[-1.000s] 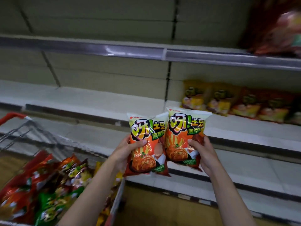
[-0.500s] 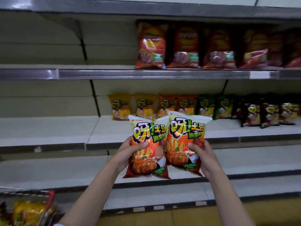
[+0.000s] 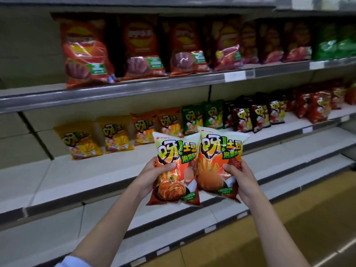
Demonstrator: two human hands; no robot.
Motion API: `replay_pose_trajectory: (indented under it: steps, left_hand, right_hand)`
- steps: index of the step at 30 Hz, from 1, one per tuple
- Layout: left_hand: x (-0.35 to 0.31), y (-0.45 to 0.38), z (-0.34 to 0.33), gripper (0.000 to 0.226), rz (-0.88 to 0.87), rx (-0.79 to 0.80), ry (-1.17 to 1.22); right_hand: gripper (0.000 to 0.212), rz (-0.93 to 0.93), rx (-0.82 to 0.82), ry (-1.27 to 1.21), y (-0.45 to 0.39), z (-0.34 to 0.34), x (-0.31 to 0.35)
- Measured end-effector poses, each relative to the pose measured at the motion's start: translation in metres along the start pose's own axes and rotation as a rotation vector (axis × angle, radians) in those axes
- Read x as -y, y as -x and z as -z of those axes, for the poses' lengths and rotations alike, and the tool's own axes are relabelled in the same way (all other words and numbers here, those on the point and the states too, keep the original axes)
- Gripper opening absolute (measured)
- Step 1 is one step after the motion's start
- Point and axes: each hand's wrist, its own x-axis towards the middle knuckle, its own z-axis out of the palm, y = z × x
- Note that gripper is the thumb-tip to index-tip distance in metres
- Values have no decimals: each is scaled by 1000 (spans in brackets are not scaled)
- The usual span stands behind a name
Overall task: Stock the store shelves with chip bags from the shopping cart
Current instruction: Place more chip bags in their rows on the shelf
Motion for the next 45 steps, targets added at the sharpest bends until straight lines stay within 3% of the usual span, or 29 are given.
replay_pose_trajectory:
  steps: [6,10,23,27,32,38,45]
  left_hand:
    - [-12,-90,-61,94,13,136,11]
    - [-22,-144,-103,82,28,200,34]
    - [-24,-267,-258,68,50,444,-14]
    - [-8,-293,-323,70,59,460,-26]
    - [2,-314,-413,53,44,422,-23]
    - [14,-336,-534,74,67,436,-32]
    - [22,-366,-637,76,84,492,-66]
  right_hand:
    - [33,21,-152,10,-57,54,29]
    - [37,24,-225,18,-91,88,52]
    - [20,21,-461,-54,-159,230,82]
    - [25,2,-483,-42,-179,297,87]
    - [29,14,-470,-28,-203,387,107]
    - [30,12,-467,-49,-213,498,138]
    - [31,13,-506,-105,-230,597,158]
